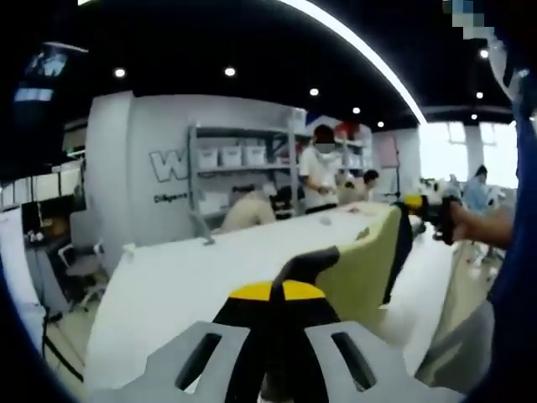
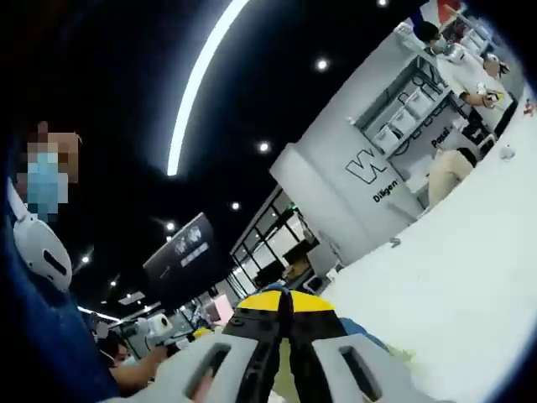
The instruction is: Fold the garment on the visible template until the final outline fits inside the template.
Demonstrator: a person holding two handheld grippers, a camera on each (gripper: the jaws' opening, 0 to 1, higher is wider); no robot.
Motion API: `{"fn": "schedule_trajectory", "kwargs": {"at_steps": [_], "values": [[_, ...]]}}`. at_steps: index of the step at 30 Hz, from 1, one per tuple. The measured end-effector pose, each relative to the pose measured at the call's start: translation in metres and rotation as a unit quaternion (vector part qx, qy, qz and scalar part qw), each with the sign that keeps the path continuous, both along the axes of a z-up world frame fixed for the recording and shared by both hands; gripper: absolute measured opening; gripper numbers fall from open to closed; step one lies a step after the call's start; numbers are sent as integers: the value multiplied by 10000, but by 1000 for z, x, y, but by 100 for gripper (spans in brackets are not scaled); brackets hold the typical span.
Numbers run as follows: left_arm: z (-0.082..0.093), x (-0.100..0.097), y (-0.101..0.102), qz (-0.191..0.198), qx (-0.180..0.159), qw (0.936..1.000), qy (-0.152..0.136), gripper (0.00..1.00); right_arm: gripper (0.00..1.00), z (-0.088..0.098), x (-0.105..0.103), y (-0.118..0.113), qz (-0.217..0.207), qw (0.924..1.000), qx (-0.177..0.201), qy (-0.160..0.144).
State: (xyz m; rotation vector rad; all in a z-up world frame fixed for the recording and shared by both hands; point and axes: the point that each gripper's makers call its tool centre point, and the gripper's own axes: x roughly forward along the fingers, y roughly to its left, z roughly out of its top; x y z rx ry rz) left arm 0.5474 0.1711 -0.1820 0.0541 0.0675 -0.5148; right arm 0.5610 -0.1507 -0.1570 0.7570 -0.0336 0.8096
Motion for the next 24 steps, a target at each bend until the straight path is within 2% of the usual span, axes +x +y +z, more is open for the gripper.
{"fn": "schedule_trajectory", "kwargs": {"at_steps": [3,5,7,11,14,16,19,21,22,24], "values": [[16,1,2,-51,60,9998,-186,2,0,12,-1,0,-33,9999,-64,-89],[33,0,-1,-147,116,9993,-332,2,0,25,-3,1,35,9998,90,-195],[42,-2,-5,-233,80,9988,-431,2,0,35,-6,0,108,9991,313,-278],[62,-7,-13,-388,-88,9975,-589,2,0,51,-13,-2,213,9974,552,-416],[79,-13,-21,-582,-458,9954,-613,2,0,61,-20,-1,342,9953,725,-536],[94,-19,-26,-699,-580,9930,-762,2,0,71,-28,0,519,9914,1026,-630],[111,-26,-32,-867,-520,9907,-907,2,0,81,-35,-5,661,9859,1329,-770],[120,-33,-37,-1017,-469,9886,-1008,2,0,91,-43,-8,803,9803,1587,-860],[125,-36,-39,-1108,-491,9872,-1038,2,0,99,-49,-11,924,9753,1767,-953],[135,-46,-45,-1354,-578,9828,-1118,2,0,108,-58,-14,993,9699,1922,-1117]]}}
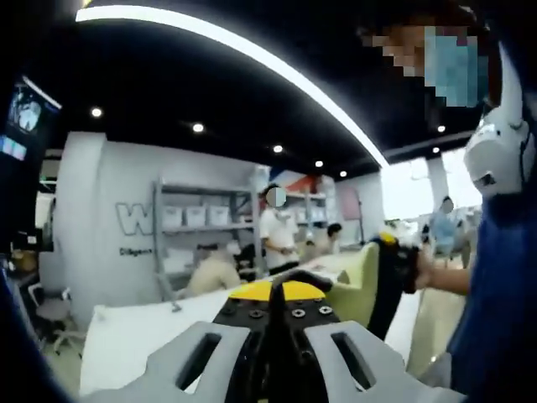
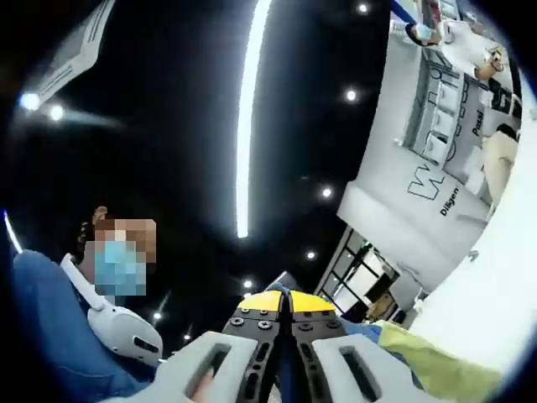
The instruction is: Fold the garment on the visible template until the final outline fits inside the template.
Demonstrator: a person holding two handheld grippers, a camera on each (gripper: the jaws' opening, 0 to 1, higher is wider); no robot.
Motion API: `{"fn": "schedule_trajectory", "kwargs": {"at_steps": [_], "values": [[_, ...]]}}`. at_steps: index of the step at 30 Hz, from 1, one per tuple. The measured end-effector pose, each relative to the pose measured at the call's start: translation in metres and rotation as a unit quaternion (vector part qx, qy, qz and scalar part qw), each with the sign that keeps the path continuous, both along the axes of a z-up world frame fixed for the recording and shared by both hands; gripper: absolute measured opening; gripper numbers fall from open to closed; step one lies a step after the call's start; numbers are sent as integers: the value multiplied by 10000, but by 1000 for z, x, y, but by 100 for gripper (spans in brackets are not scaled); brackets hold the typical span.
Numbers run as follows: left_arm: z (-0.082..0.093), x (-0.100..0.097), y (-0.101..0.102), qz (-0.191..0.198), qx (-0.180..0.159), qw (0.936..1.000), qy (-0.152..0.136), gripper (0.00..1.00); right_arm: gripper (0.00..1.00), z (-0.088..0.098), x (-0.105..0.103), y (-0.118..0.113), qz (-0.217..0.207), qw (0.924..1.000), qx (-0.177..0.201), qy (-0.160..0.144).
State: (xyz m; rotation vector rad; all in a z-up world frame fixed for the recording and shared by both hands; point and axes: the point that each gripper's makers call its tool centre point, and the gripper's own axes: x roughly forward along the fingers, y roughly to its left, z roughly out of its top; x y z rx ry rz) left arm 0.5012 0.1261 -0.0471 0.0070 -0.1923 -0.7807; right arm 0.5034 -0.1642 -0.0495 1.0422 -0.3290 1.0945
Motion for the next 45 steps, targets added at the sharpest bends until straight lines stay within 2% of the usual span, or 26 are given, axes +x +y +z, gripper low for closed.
{"fn": "schedule_trajectory", "kwargs": {"at_steps": [1,2,4,6,8,10,11,12,13,14,15,17,20,21,22,23,25,26,27,28,29,32,33,36,43,45], "values": [[12,-13,-6,-370,-281,9989,-21,2,0,10,-12,-5,78,9994,211,-264],[17,-20,-10,-565,-408,9976,-2,2,0,18,-22,-9,182,9981,426,-404],[30,-36,-17,-919,-445,9942,-348,2,0,29,-36,-13,402,9949,707,-595],[32,-43,-20,-1106,-503,9921,-309,2,0,33,-41,-15,464,9936,808,-634],[26,-42,-19,-1163,-424,9920,-227,2,0,32,-39,-16,455,9941,815,-546],[1,-29,-17,-1103,-244,9935,166,2,0,15,-21,-16,308,9976,608,-127],[-15,-19,-17,-1030,-139,9940,340,2,0,-3,-6,-15,167,9987,426,238],[-21,-15,-16,-1000,-104,9941,407,2,0,-10,0,-15,93,9987,352,347],[-47,1,-17,-907,-36,9931,744,2,0,-38,15,-12,-46,9971,68,752],[-61,11,-16,-839,38,9928,849,2,0,-55,25,-11,-119,9952,-54,975],[-79,23,-17,-750,29,9913,1079,2,0,-79,41,-12,-220,9911,-185,1302],[-103,44,-18,-653,-105,9892,1310,2,0,-119,64,-15,-326,9819,-221,1853],[-131,74,-13,-339,-370,9870,1527,2,0,-163,88,-19,-699,9717,-441,2211],[-149,88,-10,-173,-332,9850,1687,2,0,-186,99,-22,-736,9636,-500,2521],[-168,98,-9,-41,-91,9844,1759,2,0,-203,106,-21,-770,9589,-714,2636],[-184,109,-3,80,-70,9803,1972,2,0,-218,111,-20,-776,9522,-927,2805],[-212,129,5,253,100,9769,2122,2,0,-246,123,-17,-829,9415,-1315,2990],[-216,132,6,285,101,9761,2152,2,0,-255,128,-18,-780,9384,-1318,3097],[-224,137,6,333,119,9744,2222,2,0,-258,132,-20,-766,9387,-1267,3114],[-235,143,4,375,198,9728,2276,2,0,-269,141,-22,-751,9350,-1179,3259],[-245,149,3,417,277,9712,2330,2,0,-275,148,-24,-771,9337,-1214,3280],[-254,157,-2,453,292,9701,2365,2,0,-288,165,-29,-819,9276,-1357,3382],[-259,167,1,519,149,9681,2447,2,0,-292,171,-31,-828,9251,-1396,3433],[-265,178,3,561,131,9674,2467,2,0,-297,181,-31,-845,9214,-1521,3475],[-270,189,4,621,166,9669,2470,1,0,-304,191,-35,-849,9180,-1551,3549],[-275,202,4,674,169,9661,2487,1,0,-309,204,-34,-841,9139,-1654,3610]]}}
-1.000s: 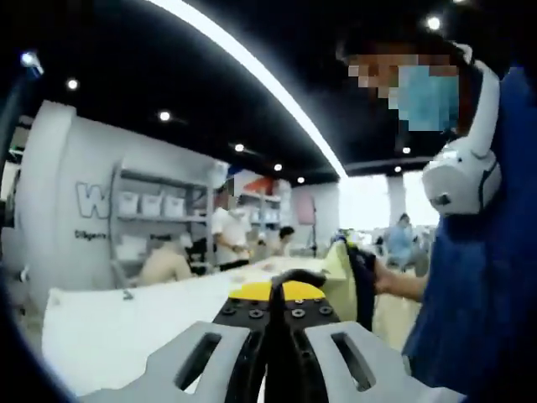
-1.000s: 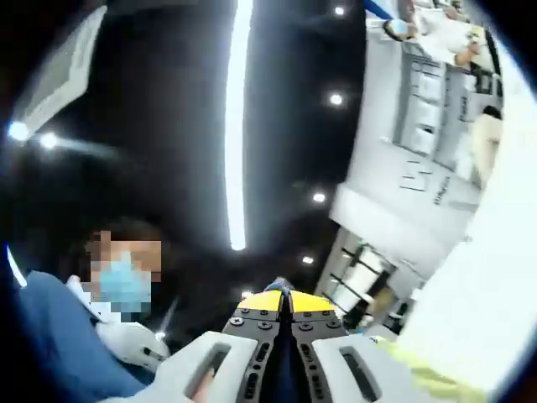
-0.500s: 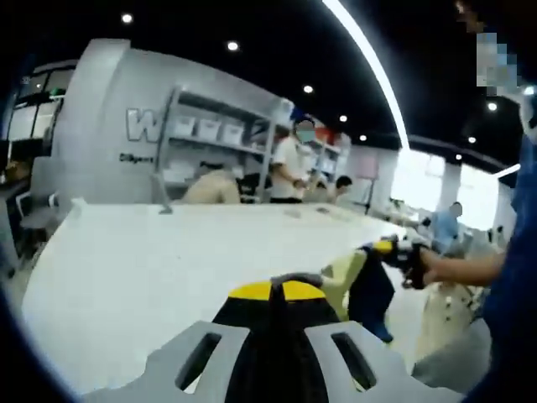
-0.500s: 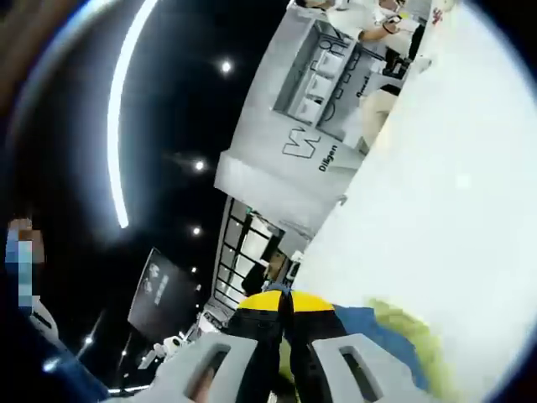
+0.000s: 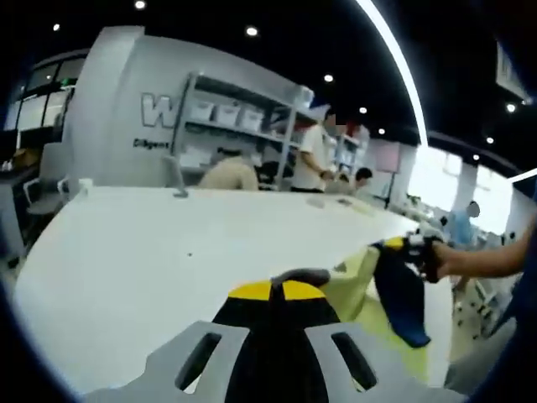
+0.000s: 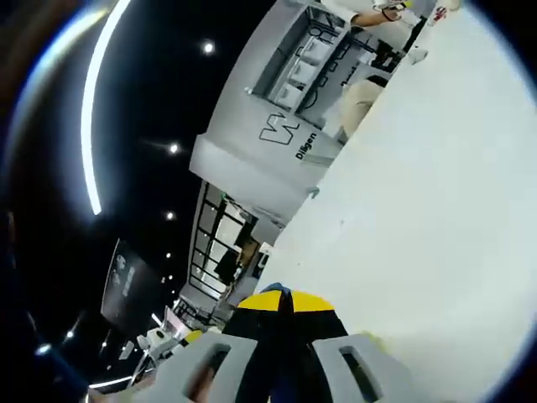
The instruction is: Fold the garment on the visible template until the final outline fits inside the template.
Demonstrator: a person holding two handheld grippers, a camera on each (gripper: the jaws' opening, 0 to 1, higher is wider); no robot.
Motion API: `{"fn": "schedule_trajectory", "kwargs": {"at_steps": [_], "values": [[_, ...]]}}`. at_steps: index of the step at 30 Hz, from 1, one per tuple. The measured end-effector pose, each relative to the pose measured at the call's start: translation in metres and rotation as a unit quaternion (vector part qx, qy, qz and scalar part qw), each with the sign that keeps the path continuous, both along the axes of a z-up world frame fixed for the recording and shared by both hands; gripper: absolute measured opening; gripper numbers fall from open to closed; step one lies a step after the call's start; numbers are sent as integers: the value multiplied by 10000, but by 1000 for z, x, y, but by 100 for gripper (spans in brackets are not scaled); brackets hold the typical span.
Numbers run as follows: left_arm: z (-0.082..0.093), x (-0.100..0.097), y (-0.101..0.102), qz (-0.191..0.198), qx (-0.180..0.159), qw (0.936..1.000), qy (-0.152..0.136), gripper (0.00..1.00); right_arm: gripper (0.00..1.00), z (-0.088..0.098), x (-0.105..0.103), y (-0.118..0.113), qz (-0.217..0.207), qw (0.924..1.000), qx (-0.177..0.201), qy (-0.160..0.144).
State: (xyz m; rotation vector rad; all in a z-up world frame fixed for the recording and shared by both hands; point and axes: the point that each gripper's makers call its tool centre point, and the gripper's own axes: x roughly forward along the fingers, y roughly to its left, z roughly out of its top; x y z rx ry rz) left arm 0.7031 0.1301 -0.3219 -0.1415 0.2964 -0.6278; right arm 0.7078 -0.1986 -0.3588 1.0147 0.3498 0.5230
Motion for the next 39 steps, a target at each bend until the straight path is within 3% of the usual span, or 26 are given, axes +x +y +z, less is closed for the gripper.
{"fn": "schedule_trajectory", "kwargs": {"at_steps": [6,10,14,20,21,23,25,27,30,33,39], "values": [[-23,33,1,180,91,9997,169,1,0,-22,29,-2,43,9993,-340,152],[-35,54,-2,254,99,9993,264,1,0,-36,45,-1,27,9989,-371,301],[-44,76,-2,434,115,9979,474,1,0,-43,62,-3,-39,9977,-558,382],[-55,100,3,872,134,9948,513,3,0,-46,83,-3,-224,9956,-869,286],[-56,100,1,941,38,9942,521,5,0,-47,83,-3,-260,9950,-923,272],[-59,97,5,1121,65,9922,549,16,9,-36,81,-6,-411,9934,-1068,51],[-62,96,7,1140,44,9921,530,37,20,-32,79,-9,-486,9924,-1125,-92],[-63,91,11,1145,40,9918,558,51,21,-32,76,-16,-509,9919,-1157,-153],[-59,75,8,1069,-9,9930,493,53,24,-27,69,-26,-533,9901,-1264,-296],[-56,66,8,986,8,9942,430,55,29,-21,50,-26,-380,9828,-1713,-583],[-47,49,8,806,293,9963,36,82,34,-23,23,-31,-244,9781,-1920,-760]]}}
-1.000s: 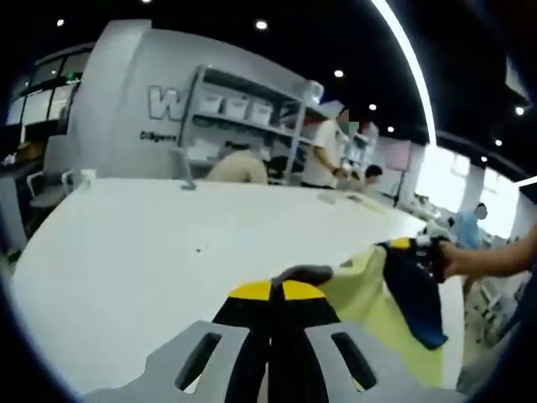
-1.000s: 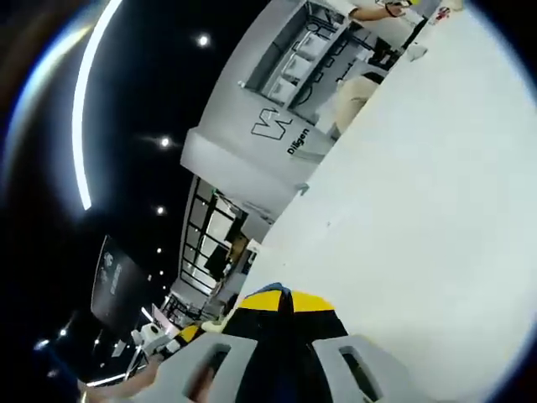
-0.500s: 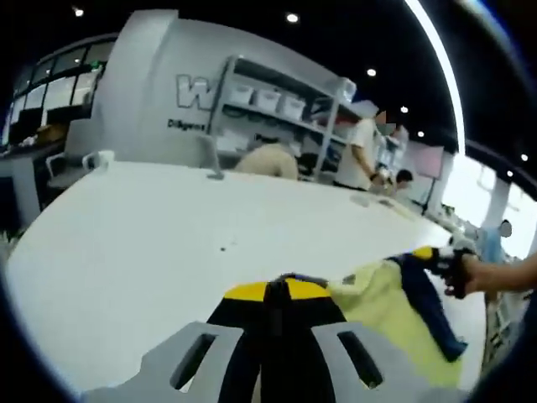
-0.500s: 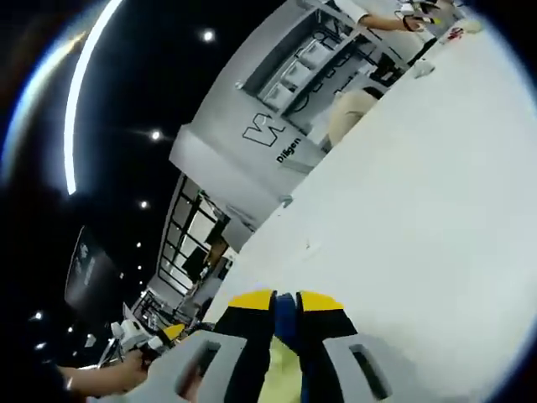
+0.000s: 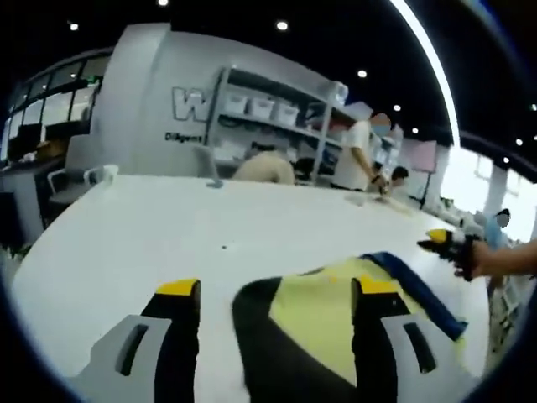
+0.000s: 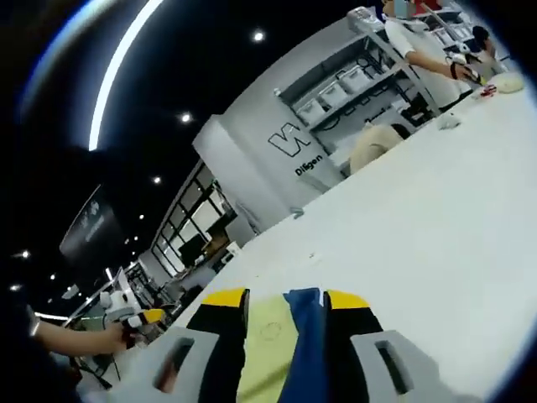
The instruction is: Fold the garment on the visible template until the final outline fits inside the template.
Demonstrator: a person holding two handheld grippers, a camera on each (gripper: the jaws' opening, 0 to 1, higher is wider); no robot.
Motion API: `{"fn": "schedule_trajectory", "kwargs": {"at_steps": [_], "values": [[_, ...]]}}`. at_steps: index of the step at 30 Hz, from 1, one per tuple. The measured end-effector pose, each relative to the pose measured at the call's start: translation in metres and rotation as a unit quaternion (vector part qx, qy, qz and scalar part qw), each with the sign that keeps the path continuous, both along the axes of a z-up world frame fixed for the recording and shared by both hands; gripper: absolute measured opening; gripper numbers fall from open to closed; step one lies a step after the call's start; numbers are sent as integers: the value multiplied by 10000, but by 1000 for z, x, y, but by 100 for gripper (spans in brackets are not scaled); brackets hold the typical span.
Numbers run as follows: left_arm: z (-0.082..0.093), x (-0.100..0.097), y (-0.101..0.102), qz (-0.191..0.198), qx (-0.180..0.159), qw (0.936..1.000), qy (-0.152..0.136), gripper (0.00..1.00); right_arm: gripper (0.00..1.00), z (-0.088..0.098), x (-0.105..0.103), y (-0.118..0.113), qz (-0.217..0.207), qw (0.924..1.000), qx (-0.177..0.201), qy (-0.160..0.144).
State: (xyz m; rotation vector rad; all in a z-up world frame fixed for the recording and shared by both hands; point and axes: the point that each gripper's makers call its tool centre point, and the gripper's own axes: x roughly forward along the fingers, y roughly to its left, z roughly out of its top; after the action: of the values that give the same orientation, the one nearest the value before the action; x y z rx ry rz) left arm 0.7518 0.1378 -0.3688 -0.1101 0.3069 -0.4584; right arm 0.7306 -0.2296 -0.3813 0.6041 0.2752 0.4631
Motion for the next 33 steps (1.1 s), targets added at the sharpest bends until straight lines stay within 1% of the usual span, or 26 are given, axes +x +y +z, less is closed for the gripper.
{"fn": "schedule_trajectory", "kwargs": {"at_steps": [2,3,4,6,8,11,13,15,16,17,19,21,22,24,26,27,29,30,33], "values": [[5,-8,-2,-89,23,9999,-65,82,32,-3,-14,0,54,9998,-177,30],[7,-14,-4,-151,30,9998,-84,82,32,-6,-19,-1,106,9993,-371,20],[8,-16,-6,-212,17,9997,-91,82,31,-6,-29,3,143,9990,-434,6],[11,-27,-10,-289,20,9995,-131,84,31,-8,-40,7,182,9987,-481,40],[14,-36,-12,-324,38,9993,-168,86,31,-11,-46,4,219,9982,-553,37],[19,-54,-16,-372,-3,9990,-255,88,28,-20,-67,7,308,9970,-692,132],[22,-65,-18,-409,-61,9987,-288,92,28,-27,-78,5,337,9965,-748,187],[21,-77,-22,-511,-141,9982,-281,98,28,-27,-93,6,349,9962,-744,272],[22,-81,-23,-526,-132,9981,-280,99,28,-28,-96,7,356,9961,-758,285],[21,-93,-25,-569,-22,9979,-304,99,28,-31,-107,7,386,9950,-868,299],[24,-106,-28,-614,43,9975,-360,99,27,-36,-117,6,402,9945,-898,364],[24,-112,-29,-637,25,9974,-347,99,26,-38,-122,5,384,9946,-880,393],[25,-116,-29,-647,10,9973,-334,99,25,-37,-131,5,370,9947,-864,426],[26,-124,-28,-667,-58,9972,-335,99,24,-38,-139,6,383,9941,-900,466],[26,-130,-30,-689,-77,9971,-311,99,23,-44,-147,4,397,9926,-1019,536],[25,-137,-30,-691,-50,9972,-282,99,23,-45,-150,4,408,9921,-1047,562],[23,-145,-31,-724,6,9971,-250,99,23,-51,-160,3,379,9917,-1066,608],[22,-146,-30,-724,8,9971,-228,99,22,-54,-163,2,358,9914,-1083,636],[24,-158,-29,-613,-303,9976,-141,99,20,-62,-172,0,301,9883,-1308,720]]}}
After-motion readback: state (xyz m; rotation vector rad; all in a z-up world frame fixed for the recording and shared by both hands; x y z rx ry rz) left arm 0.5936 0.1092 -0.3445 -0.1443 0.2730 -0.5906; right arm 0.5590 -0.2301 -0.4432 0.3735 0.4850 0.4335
